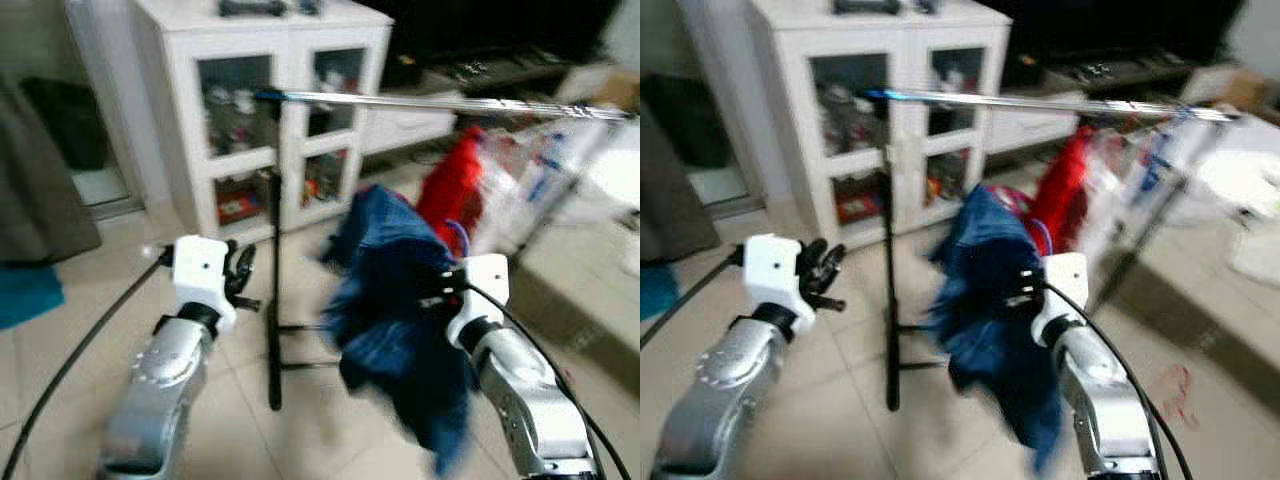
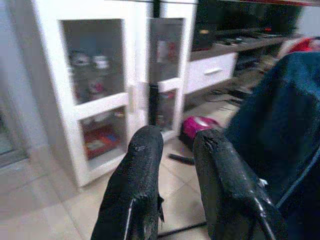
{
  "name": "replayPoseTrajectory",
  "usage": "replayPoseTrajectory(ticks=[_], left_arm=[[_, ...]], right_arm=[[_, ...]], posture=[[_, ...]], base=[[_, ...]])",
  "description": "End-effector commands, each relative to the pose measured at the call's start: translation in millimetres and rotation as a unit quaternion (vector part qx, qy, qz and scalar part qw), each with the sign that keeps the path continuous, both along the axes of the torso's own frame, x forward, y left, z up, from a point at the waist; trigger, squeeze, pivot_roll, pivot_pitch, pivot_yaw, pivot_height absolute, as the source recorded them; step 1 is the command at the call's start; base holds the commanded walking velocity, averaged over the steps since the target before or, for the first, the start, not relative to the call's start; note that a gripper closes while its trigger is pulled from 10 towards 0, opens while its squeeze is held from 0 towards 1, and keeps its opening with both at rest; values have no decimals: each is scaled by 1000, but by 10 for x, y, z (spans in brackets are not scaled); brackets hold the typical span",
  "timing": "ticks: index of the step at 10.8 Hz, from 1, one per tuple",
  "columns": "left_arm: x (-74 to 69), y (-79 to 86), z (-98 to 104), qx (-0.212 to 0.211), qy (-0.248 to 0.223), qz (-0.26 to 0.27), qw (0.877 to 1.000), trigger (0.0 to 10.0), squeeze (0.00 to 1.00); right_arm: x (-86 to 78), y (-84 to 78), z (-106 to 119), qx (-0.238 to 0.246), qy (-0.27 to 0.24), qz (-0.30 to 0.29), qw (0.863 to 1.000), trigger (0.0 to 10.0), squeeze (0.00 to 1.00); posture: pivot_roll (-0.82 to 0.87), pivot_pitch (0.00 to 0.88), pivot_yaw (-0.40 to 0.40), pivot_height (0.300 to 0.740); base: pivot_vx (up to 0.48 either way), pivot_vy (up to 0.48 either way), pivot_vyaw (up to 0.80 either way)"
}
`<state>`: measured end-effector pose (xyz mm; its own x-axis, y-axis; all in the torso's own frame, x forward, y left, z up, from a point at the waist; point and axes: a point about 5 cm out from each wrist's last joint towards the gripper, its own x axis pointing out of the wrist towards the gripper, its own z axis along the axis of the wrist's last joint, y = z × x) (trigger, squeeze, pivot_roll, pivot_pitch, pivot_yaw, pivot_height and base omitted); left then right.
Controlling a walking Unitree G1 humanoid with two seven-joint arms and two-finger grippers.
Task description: Hang hanger
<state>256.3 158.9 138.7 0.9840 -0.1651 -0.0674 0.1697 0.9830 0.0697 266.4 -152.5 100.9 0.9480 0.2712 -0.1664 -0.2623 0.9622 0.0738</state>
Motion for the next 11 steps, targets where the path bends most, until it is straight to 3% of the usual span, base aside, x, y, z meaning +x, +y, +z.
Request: replayPoseTrajectory(ticks=[1,11], left_arm=[[-11,44,10,3,2,7,1000,10000,0],[16,50,30,14,7,-10,1000,10000,0]], right_arm=[[36,72,104,7,-26,10,1000,10000,0],[8,98,70,11,-22,-1,1000,10000,0]], posture=[[121,0,-100,740],[126,15,-69,740]], base=[[352,0,0],[352,0,0]])
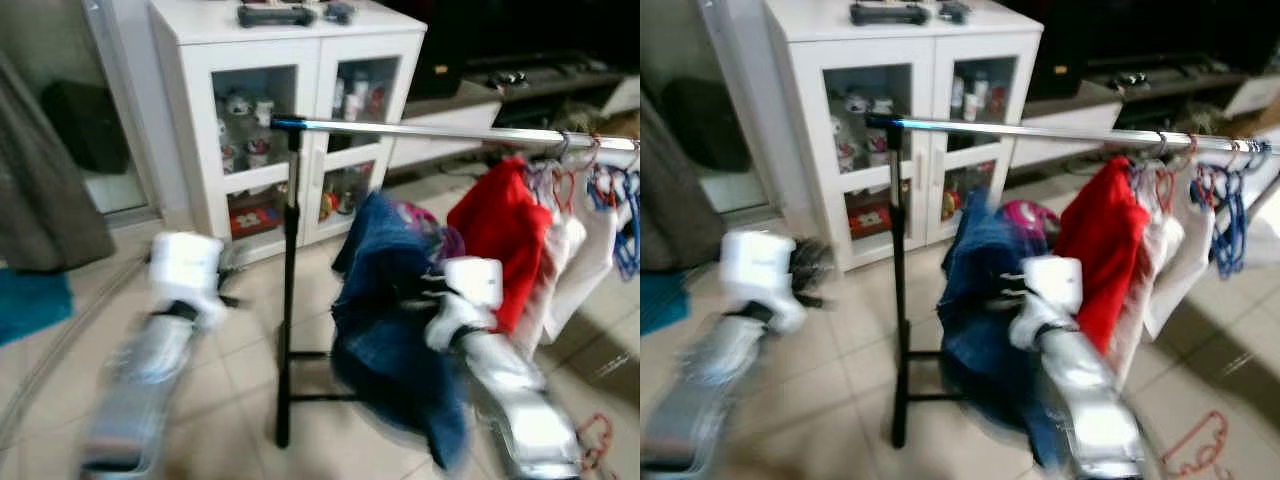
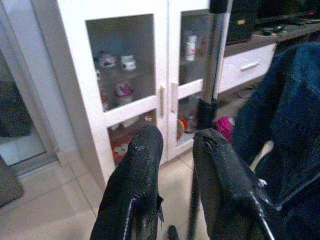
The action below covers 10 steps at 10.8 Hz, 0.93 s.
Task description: Hang hanger
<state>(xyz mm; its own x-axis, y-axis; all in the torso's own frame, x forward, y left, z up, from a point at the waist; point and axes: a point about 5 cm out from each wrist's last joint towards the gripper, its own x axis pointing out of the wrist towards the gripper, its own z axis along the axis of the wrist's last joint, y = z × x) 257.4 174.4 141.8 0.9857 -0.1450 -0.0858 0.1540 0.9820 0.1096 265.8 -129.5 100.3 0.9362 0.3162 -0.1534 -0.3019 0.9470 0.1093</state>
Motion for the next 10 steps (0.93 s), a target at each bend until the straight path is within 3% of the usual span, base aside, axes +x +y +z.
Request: replayPoseTrajectory(ticks=[1,7,10], left_arm=[[3,-101,2,-7,1,-17,1000,10000,0],[-4,-106,-5,-7,1,-15,1000,10000,0],[-43,-153,12,-1,-3,-51,999,10000,0]], right_arm=[[29,-129,82,-7,-22,-21,1000,10000,0],[68,-120,106,-6,-26,-19,999,10000,0],[163,-127,204,-9,-50,-38,998,10000,0]], posture=[[129,15,-72,740],[126,13,-77,740],[133,14,-89,740]], base=[[349,0,0],[348,0,0],[0,0,0]])
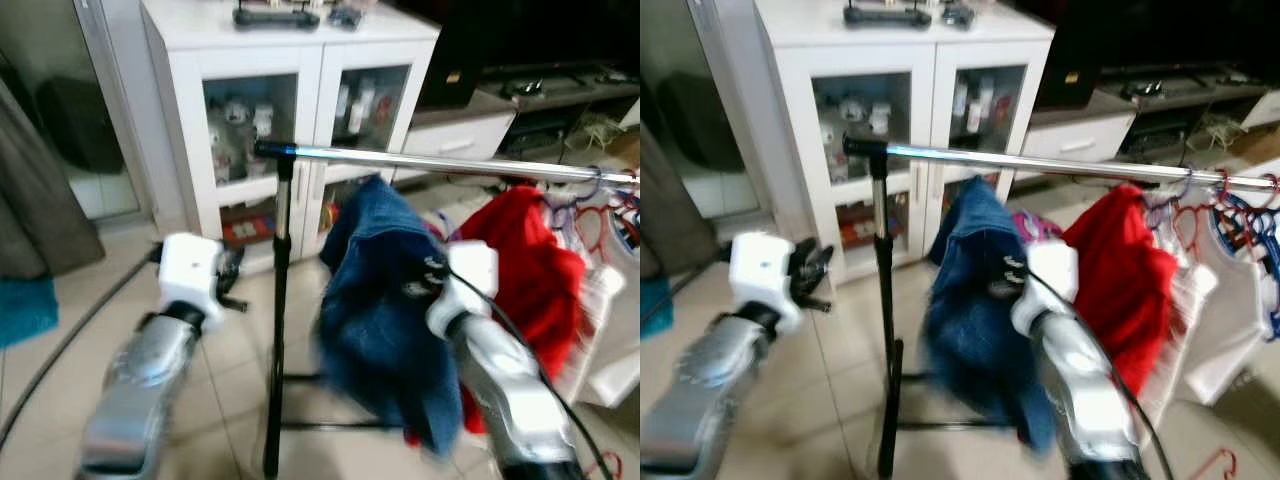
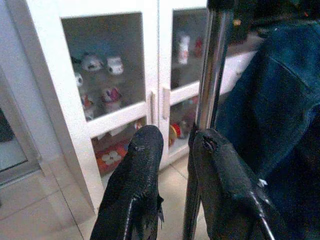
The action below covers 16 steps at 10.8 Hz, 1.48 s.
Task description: Hang hanger
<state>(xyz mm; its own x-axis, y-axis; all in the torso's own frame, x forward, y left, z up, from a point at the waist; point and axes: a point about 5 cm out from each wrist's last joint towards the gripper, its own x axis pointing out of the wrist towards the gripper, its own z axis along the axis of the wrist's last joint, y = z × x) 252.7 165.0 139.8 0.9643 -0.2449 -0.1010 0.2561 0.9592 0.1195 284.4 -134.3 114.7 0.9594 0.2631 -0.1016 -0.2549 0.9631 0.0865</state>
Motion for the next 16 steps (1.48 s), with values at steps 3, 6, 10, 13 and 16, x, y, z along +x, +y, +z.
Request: replayPoseTrajectory(ticks=[3,6,10,13,16], left_arm=[[-97,-187,92,23,-11,-101,995,10000,0],[-142,-299,136,38,-8,-156,987,10000,0],[-207,-410,101,54,6,-204,978,10000,0],[-237,-435,80,62,19,-223,973,10000,0],[-237,-443,72,65,27,-232,970,10000,0]], right_arm=[[149,-132,119,-9,-27,-54,998,10000,0],[304,-67,314,-3,-66,-47,997,10000,0],[531,68,412,-29,-58,-18,998,10000,0],[724,231,373,-59,-9,-6,998,10000,0],[933,197,381,-46,19,-56,997,10000,0]], posture=[[146,18,-101,740],[149,15,-108,740],[150,0,-115,740],[157,0,-119,740],[163,0,-116,740]], base=[[0,0,0],[0,0,0],[0,0,0],[0,0,0],[0,0,0]])
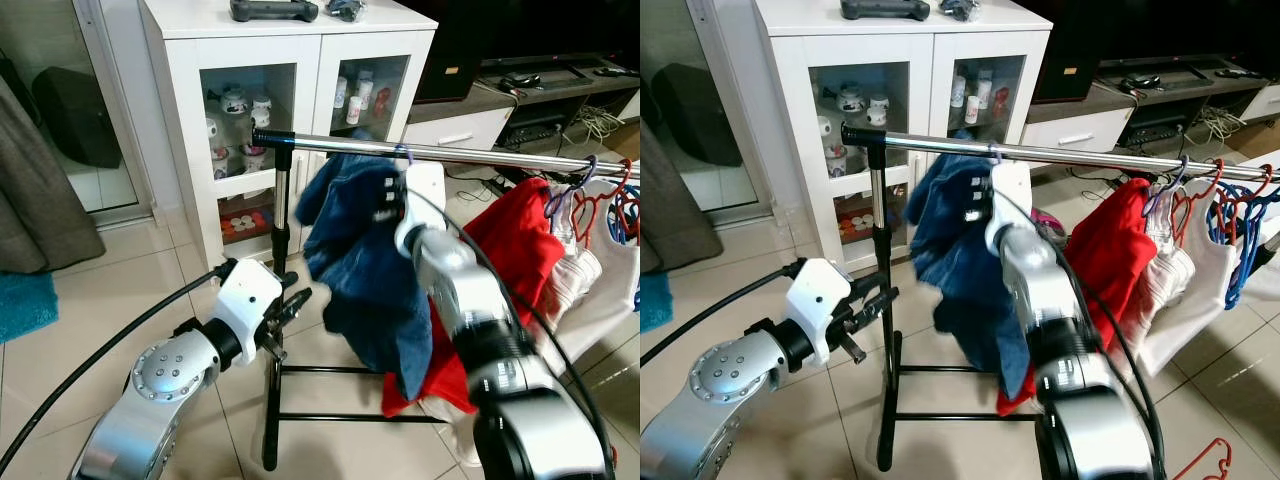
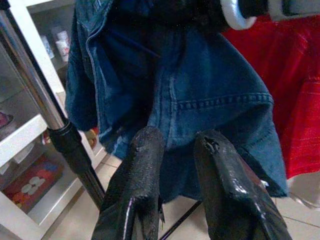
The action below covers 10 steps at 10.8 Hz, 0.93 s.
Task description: Hang hanger
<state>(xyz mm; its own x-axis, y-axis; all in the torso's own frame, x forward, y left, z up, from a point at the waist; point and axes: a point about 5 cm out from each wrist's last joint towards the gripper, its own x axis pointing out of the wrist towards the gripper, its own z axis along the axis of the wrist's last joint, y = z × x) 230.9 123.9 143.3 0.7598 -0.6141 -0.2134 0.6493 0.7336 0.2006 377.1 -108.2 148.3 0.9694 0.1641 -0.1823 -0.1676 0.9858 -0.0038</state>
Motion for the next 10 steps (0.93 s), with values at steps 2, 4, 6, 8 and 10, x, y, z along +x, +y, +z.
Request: replayPoseTrajectory(ticks=[2,4,6,8,10], left_arm=[[-25,-50,39,0,-3,-17,1000,10000,0],[-29,-49,35,1,-1,-18,1000,10000,0],[-33,-57,25,4,2,-19,1000,10000,0],[-22,-59,17,5,1,-17,1000,10000,0],[-20,-73,12,7,1,-21,1000,10000,0]], right_arm=[[89,-64,67,4,-2,-24,1000,10000,0],[140,-76,30,-1,19,-35,999,10000,0],[112,2,-148,-26,87,5,996,10000,0],[103,9,-203,-17,95,2,995,10000,0],[104,25,-211,-11,101,7,995,10000,0]], posture=[[165,1,-124,740],[166,2,-127,740],[164,0,-134,740],[160,0,-136,740],[158,0,-135,740]], base=[[0,0,0],[0,0,0],[0,0,0],[0,0,0],[0,0,0]])
